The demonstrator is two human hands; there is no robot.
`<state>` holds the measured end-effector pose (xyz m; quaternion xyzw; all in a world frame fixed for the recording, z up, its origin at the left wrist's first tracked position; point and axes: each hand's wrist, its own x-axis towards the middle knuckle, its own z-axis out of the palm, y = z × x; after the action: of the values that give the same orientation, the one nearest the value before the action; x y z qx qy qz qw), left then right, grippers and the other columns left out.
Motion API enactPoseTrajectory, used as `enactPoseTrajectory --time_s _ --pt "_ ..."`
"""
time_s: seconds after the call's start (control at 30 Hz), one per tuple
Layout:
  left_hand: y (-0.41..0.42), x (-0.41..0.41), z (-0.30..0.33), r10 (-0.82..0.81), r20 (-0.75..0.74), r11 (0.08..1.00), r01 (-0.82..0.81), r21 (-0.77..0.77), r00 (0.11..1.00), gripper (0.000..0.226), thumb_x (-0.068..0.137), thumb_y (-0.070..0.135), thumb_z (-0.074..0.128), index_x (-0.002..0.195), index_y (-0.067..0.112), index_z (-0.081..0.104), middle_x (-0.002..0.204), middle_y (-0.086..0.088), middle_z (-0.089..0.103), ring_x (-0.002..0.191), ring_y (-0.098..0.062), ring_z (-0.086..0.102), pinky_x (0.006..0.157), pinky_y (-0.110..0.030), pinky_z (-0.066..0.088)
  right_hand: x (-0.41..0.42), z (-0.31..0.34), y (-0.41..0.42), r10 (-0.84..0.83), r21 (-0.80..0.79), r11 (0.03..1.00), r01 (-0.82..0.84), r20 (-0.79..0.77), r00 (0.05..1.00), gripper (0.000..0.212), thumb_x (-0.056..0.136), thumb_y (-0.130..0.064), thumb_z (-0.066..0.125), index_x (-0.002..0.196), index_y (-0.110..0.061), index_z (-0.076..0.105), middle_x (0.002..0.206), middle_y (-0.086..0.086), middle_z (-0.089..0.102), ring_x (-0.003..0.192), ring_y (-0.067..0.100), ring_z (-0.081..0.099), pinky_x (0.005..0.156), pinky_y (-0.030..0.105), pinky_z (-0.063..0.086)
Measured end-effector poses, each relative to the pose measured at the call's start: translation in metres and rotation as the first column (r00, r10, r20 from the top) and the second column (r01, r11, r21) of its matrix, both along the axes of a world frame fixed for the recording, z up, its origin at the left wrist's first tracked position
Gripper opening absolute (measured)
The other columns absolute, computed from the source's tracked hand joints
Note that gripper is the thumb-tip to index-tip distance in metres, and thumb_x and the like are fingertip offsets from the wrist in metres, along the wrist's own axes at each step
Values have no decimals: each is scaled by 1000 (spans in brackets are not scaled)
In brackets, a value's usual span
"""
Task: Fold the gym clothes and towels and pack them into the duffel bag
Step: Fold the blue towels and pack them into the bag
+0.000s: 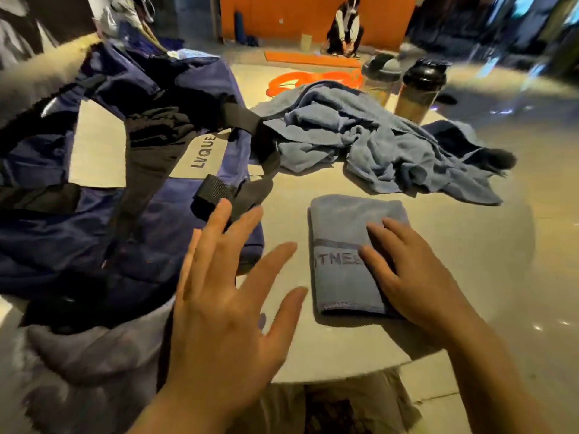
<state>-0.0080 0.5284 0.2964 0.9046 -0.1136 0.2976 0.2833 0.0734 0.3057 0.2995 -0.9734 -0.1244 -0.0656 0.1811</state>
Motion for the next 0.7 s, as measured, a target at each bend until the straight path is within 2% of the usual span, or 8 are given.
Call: enactPoseTrajectory --time_s 0.07,0.13,0.23,0.3,0.37,0.47,0.6,0.7 --pt "-20 9 5 -67 -174 995 53 -86 982 44 86 60 43 127 46 47 152 14 25 146 -13 12 113 -45 24 -17 0 9 44 -31 999 -44 16 999 42 98 -51 33 129 -26 47 120 -6 48 108 16 45 82 25 37" --pt "-33 18 10 -105 -422 984 32 -176 900 51 79 82 28 127 69 21 153 27 2 143 0 0 115 -34 18 -41 0 18 48 -62 997 -46 23 999 47 97 -52 28 134 -28 44 127 -6 48 111 14 44 85 25 39" --pt "-35 23 0 -56 -565 998 43 -35 823 66 65 92 8 127 72 -5 155 26 -9 142 3 -7 118 -29 11 -62 0 16 46 -97 994 -43 27 999 44 92 -49 33 125 -30 54 118 -7 60 98 14 58 70 25 49" --pt "-31 27 -3 -56 -560 998 67 -1 826 84 56 90 8 136 65 2 151 26 7 139 1 4 116 -27 18 -61 6 6 73 -106 992 -70 31 997 43 89 -53 37 125 -34 51 120 -11 56 99 12 56 69 22 48" --pt "-26 31 -1 -70 -550 996 86 3 832 90 54 90 14 139 60 12 136 31 20 127 6 14 109 -23 23 -49 10 -5 138 -77 987 -143 -66 988 58 82 -68 32 134 -44 36 133 -22 34 115 5 37 83 19 37" --pt "-23 32 6 -254 -556 958 129 -254 791 71 65 88 40 130 64 28 126 44 28 117 17 29 105 -21 31 -32 10 -16 137 -50 988 -143 -114 984 79 67 -84 26 139 -51 26 141 -26 14 126 -1 15 93 20 23" --pt "-22 29 13 -483 -456 737 66 -673 748 68 62 48 79 116 69 44 128 38 44 114 6 54 88 -24 51 -28 3 -5 91 -16 996 -91 -51 995 78 65 -85 30 134 -50 34 133 -23 22 118 2 22 89 23 26" --pt "-19 39 10 -461 -339 692 93 -716 820 78 64 14 88 115 62 52 115 31 58 103 0 62 75 -12 52 -30 -2 8 67 -6 998 -67 28 997 70 69 -82 27 127 -45 41 121 -19 27 107 6 26 80 17 30"
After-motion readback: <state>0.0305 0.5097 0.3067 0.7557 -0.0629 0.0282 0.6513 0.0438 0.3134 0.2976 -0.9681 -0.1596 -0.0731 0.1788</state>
